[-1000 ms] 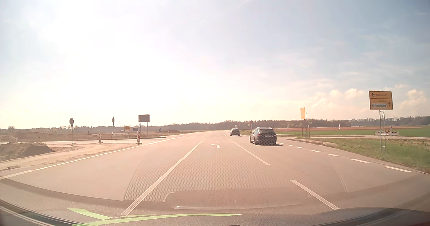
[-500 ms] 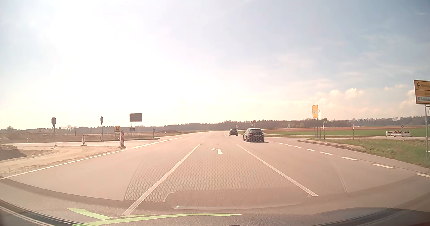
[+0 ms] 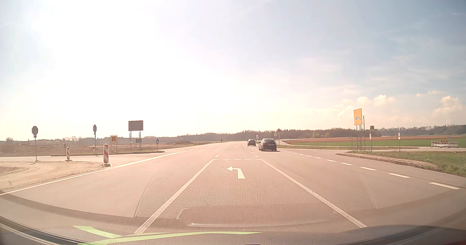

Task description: Follow the waypoints while adhering to traffic rules and regulations

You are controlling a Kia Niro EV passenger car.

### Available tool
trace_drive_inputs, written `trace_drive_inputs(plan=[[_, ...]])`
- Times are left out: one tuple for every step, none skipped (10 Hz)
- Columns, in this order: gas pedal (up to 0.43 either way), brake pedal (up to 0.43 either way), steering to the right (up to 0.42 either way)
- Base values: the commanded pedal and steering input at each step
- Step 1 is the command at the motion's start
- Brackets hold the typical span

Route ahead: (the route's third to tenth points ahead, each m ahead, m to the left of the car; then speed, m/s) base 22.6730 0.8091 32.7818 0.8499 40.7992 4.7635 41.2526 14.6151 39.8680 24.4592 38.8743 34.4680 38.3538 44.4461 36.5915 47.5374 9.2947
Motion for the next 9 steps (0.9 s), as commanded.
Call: trace_drive_inputs(plan=[[0.0, 0.085, 0.005], [0.0, 0.091, 0.004], [0.0, 0.098, 0.004], [0.0, 0.098, 0.004], [0.0, 0.104, 0.004], [0.0, 0.11, 0.004], [0.0, 0.11, 0.004], [0.0, 0.11, 0.004], [0.0, 0.116, 0.004]])
